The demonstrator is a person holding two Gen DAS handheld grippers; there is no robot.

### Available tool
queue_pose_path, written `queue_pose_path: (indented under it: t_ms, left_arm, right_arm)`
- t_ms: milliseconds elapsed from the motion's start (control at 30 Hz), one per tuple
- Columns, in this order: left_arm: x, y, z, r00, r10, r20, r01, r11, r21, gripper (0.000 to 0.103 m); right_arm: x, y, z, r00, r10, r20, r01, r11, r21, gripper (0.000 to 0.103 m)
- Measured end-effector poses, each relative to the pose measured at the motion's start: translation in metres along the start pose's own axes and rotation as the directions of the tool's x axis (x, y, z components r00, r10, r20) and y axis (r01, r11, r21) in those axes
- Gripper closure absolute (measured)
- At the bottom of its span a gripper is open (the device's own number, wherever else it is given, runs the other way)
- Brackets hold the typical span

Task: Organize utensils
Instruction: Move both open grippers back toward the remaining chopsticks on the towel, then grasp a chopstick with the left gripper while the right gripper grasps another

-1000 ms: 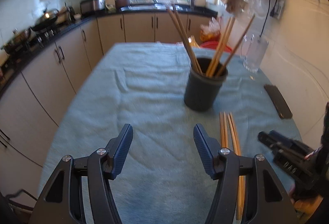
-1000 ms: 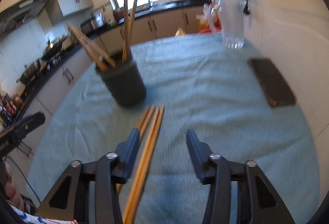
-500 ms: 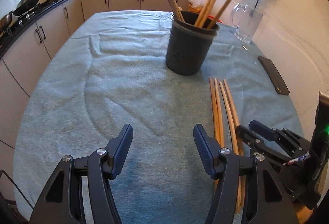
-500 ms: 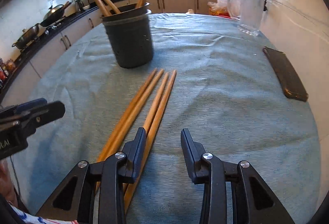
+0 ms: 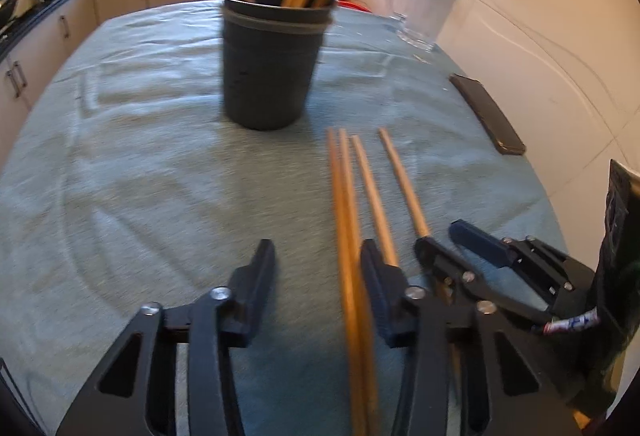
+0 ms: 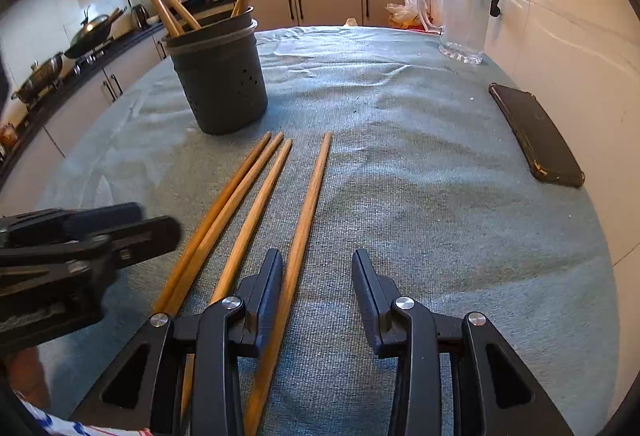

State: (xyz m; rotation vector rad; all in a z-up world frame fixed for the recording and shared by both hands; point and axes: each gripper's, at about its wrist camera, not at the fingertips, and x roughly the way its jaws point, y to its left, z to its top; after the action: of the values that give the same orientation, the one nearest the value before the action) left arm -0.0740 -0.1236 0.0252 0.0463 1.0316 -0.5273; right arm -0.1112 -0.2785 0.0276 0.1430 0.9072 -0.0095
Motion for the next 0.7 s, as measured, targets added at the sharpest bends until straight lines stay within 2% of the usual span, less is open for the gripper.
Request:
queue_pose_path:
  t_ms: [67,233,367,533,600,700]
  left_arm:
    - [0.011,-0.003,0.003,1.0,0.019,-0.025,-0.019,1.0,0.018,0.082]
    - [0.017,-0.001,0.009,0.999,0.029,-0.016,-0.028,1.0,0.012,0.084]
    - [0.015,0.003,0.011,0.999,-0.048,-0.023,0.047,0.998,-0.035,0.085]
    - [0.023,-0.013,0.015,1.0,-0.003,-0.03,0.004,1.0,0.028,0.089]
    - [0.024,-0.014,0.019,0.999,0.006,-0.034,-0.005,1.0,0.028,0.097]
    - [0.029,-0.01,0.024,0.999,0.011,-0.038,-0.01,1.0,0.01,0.097]
  right_arm:
    - [0.0,0.0,0.0,1.0,0.009,0.002,-0.009,1.0,0.007,0.063]
    - [0.001,0.0,0.0,1.0,0.028,0.005,-0.028,1.0,0.011,0.059]
    - [0.001,0.0,0.0,0.999,0.042,0.006,-0.042,0.999,0.008,0.054]
    - [0.002,0.0,0.0,0.999,0.046,0.006,-0.046,0.999,0.009,0.054]
    - [0.002,-0.001,0.0,0.999,0.053,0.008,-0.053,0.998,0.015,0.054]
    - [0.002,-0.003,0.0,0.998,0.063,0.01,-0.063,0.998,0.024,0.054]
